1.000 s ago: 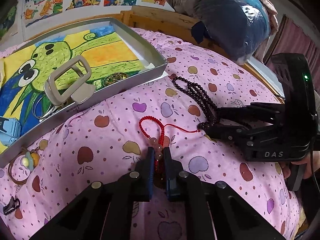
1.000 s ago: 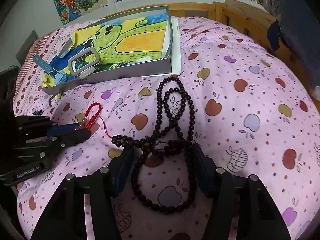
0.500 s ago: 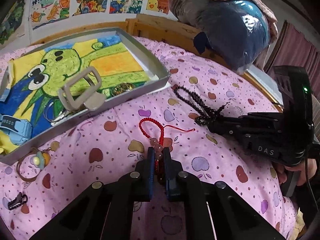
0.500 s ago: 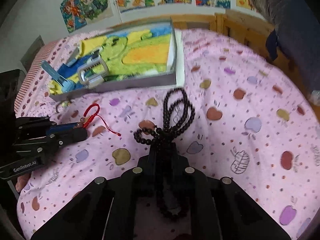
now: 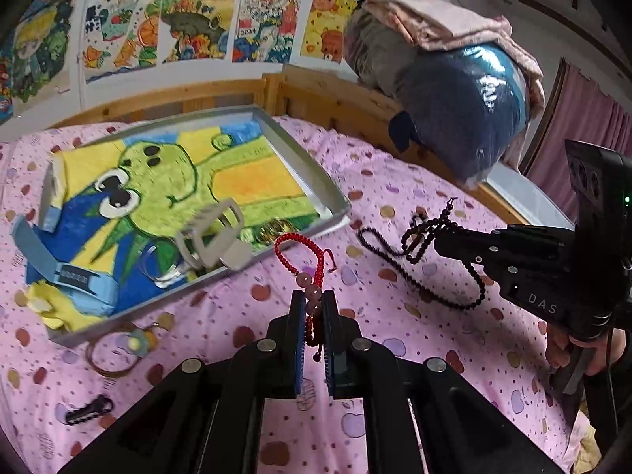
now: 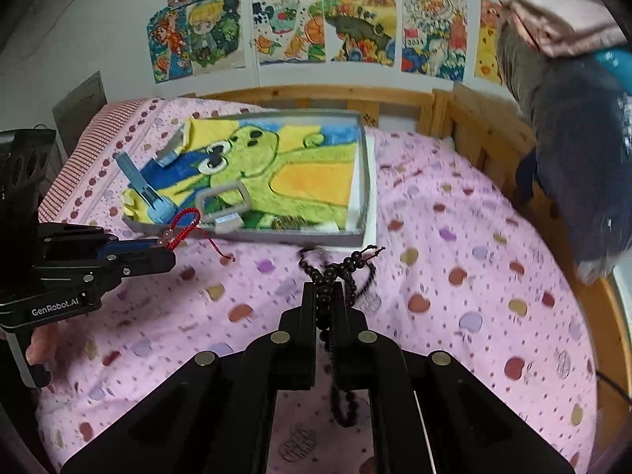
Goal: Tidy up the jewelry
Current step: 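Carry the red bracelet and black necklace into the tray and open both tools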
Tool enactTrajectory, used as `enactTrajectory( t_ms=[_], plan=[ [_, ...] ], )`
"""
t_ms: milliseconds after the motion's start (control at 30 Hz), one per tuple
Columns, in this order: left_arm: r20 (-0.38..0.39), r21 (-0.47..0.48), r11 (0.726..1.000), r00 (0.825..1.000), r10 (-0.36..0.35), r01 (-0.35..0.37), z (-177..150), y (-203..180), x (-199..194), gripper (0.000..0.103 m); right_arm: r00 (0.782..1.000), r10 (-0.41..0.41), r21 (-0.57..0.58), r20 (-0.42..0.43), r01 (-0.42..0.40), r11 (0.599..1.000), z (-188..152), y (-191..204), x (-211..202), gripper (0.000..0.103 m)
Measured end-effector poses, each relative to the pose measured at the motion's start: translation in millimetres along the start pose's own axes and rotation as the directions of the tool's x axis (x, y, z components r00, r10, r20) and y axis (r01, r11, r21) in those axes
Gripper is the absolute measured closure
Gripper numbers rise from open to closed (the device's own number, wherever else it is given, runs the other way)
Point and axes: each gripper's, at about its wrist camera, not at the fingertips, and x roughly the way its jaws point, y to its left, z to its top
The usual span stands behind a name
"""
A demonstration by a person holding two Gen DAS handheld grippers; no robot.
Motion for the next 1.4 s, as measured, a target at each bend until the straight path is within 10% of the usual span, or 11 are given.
enactTrajectory(
  t_ms=[1033,1400],
  plan=[
    [0.081,-0.134,0.983,0.988,0.133,-0.122,64,100,-19,0.095,0.967,0.051,-0.026,0.248,-0.046,0.999,144,50,-2,0.098],
    [-0.001,-0.162,0.980,0.993,0.117,-0.116,54,106,26,0.095,0.986,0.039,-0.008,0.160,-0.039,0.999,133,47,48,0.098]
  ],
)
